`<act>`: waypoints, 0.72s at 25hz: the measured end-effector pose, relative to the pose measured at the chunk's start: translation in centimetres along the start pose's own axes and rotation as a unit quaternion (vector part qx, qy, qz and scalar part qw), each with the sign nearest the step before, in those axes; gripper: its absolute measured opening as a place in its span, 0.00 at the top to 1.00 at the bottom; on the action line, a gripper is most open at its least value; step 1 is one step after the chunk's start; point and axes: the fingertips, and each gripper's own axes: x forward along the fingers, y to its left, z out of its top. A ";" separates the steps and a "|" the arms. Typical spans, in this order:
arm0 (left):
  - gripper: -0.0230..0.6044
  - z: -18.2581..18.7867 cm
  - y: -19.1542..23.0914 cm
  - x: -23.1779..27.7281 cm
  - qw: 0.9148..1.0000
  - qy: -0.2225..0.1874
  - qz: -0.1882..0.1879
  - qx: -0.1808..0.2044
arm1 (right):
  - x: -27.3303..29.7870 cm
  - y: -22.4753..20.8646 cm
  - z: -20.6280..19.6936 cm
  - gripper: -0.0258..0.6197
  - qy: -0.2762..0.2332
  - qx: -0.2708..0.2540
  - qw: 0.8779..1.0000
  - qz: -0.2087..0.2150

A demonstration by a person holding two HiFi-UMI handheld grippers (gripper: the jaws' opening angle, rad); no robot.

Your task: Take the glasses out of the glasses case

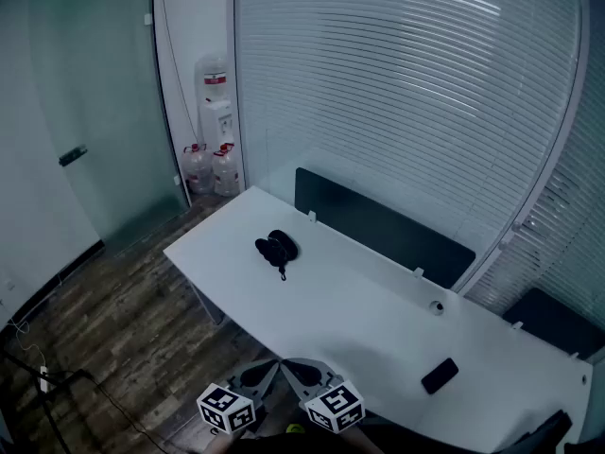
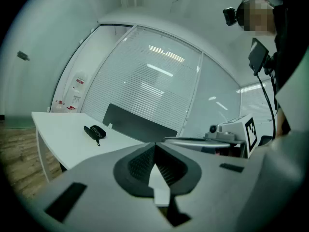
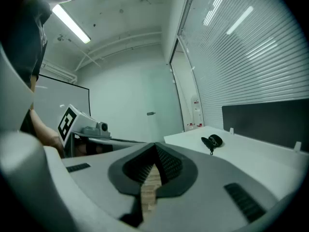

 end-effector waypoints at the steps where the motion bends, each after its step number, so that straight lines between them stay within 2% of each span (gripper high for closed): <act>1: 0.96 0.1 0.1 -0.1 1.000 0.000 0.000 -0.001 | 0.1 0.0 0.1 0.94 0.000 0.000 1.000 0.000; 10: 0.96 0.5 0.2 0.3 1.000 0.003 0.000 0.002 | 0.3 -0.6 0.3 0.94 -0.009 0.036 0.999 0.006; 15: 0.96 0.0 0.3 0.7 1.000 0.010 0.003 0.003 | 0.3 -0.8 -0.1 0.94 0.008 0.005 1.000 0.002; 18: 0.96 -0.3 0.0 1.0 1.000 0.012 0.001 0.003 | 0.0 -1.1 -0.4 0.94 0.007 0.008 1.000 0.007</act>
